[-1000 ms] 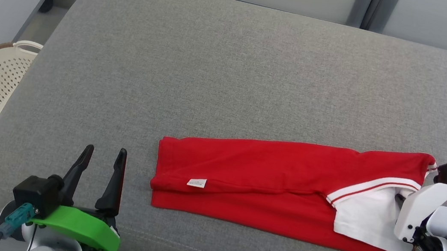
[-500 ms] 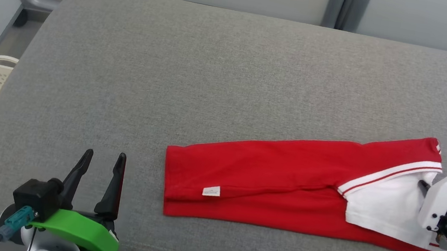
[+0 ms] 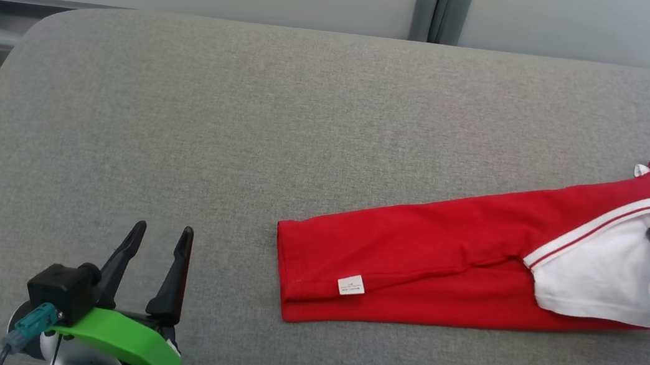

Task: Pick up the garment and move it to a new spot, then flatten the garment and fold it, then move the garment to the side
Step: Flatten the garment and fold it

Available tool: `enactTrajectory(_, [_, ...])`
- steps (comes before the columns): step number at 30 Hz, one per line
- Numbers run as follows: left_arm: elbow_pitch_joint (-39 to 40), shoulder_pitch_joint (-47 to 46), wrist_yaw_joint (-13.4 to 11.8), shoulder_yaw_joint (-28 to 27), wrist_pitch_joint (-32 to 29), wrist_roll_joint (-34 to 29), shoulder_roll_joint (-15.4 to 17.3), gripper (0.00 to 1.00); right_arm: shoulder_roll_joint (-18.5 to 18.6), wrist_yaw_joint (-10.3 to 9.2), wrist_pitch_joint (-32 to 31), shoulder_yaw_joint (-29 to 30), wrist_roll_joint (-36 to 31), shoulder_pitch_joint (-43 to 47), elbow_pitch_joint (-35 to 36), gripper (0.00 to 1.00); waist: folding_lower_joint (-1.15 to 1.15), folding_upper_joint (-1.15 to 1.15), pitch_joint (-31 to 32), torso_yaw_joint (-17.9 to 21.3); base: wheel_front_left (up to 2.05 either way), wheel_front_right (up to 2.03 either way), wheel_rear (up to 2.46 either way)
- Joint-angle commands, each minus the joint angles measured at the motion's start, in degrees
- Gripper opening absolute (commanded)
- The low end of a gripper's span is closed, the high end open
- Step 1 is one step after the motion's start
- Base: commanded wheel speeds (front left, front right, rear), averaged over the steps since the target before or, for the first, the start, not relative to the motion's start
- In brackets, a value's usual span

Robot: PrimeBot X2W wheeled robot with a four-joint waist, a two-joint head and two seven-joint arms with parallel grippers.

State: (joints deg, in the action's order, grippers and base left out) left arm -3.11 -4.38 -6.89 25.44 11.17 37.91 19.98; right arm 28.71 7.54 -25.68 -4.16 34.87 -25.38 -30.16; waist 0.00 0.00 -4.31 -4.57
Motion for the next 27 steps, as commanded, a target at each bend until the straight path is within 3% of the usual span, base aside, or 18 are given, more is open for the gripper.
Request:
enactTrajectory(1, [-0.1, 0.6, -0.1, -0.1, 0.2, 0.2, -0.1, 1.0, -0.8, -0.09, -0.9, 0.0, 0.8, 1.0, 1.7, 0.0, 0.0, 0.0, 0.3, 0.6, 0.0, 0.0, 0.0])
enactTrajectory(16, [-1.0, 0.6, 0.3, 0.0, 1.0, 0.7, -0.4, 1.0, -4.8, -0.07, -9.4, -5.9, 2.7, 6.0, 23.2, 0.0, 0.0, 0.0, 1.9, 0.2, 0.0, 0.0, 0.0])
enactTrajectory(21, [-1.7, 0.6, 0.7, 0.2, 1.6, 1.1, -1.0, 1.0, -7.7, -0.06, -11.3, -7.9, 1.4, 6.3, 26.7, 0.0, 0.0, 0.0, 2.1, -1.2, 0.0, 0.0, 0.0])
enactTrajectory(27, [-2.2, 0.5, 1.1, 0.6, 2.0, 1.3, -2.0, 1.0, -11.4, -0.06, -12.4, -11.2, -0.9, 5.5, 25.8, 0.0, 0.0, 0.0, 2.3, -3.3, 0.0, 0.0, 0.0])
